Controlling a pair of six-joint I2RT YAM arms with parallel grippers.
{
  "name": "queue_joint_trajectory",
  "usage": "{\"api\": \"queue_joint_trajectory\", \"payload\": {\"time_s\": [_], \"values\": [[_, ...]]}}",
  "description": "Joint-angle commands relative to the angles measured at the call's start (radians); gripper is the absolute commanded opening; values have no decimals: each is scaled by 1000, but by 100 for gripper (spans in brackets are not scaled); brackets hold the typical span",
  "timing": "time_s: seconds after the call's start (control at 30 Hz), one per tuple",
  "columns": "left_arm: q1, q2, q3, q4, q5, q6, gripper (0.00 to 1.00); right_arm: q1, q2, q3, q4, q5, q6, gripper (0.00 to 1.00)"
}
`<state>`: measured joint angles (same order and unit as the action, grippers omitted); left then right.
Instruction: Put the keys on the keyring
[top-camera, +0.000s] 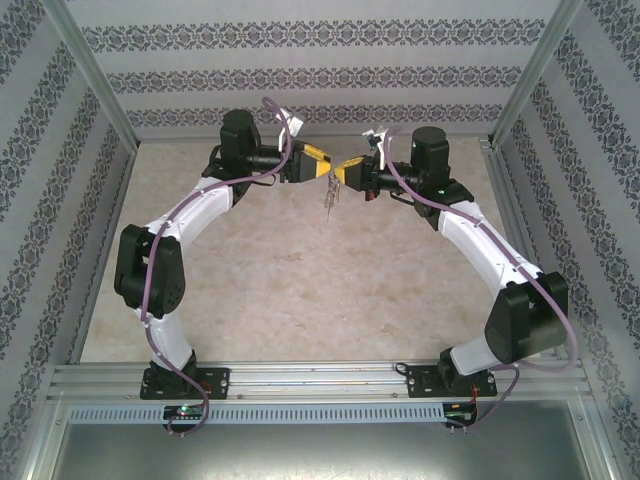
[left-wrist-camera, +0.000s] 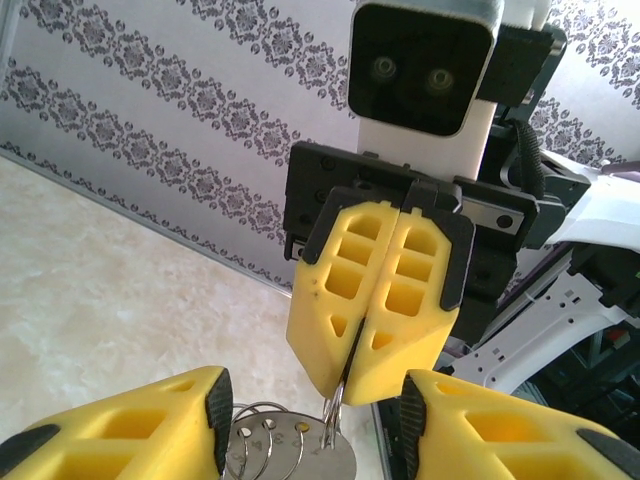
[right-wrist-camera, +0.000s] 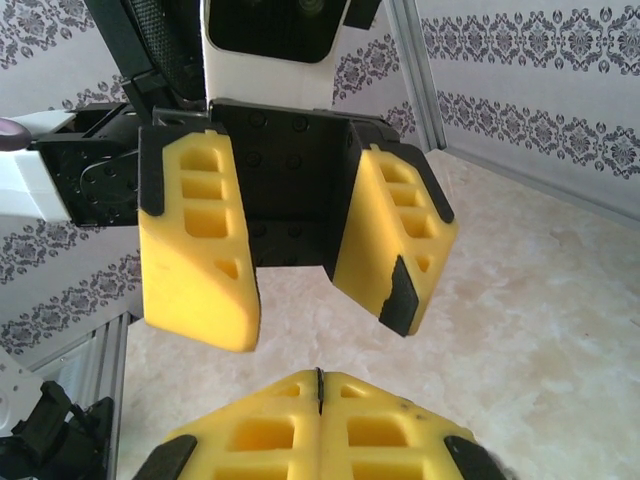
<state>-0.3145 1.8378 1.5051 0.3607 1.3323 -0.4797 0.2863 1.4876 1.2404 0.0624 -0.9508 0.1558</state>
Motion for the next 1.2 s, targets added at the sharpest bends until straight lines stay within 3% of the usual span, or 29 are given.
{"api": "queue_joint_trajectory", "payload": {"time_s": [0.0,0.43,0.87,1.17], "values": [[-11,6,-8,39,27,2,47,9,11,39,21,3,-21,0],[-24,-7,-19,-20,32,55,35,1,13,31,30,12,-17,0],[-29,-18,-35,-9,39,67,29,-1,19,31,36,13,-11,0],[-38,-12,-32,11,36,65,16,-2,22,31,37,12,-10,0]]}}
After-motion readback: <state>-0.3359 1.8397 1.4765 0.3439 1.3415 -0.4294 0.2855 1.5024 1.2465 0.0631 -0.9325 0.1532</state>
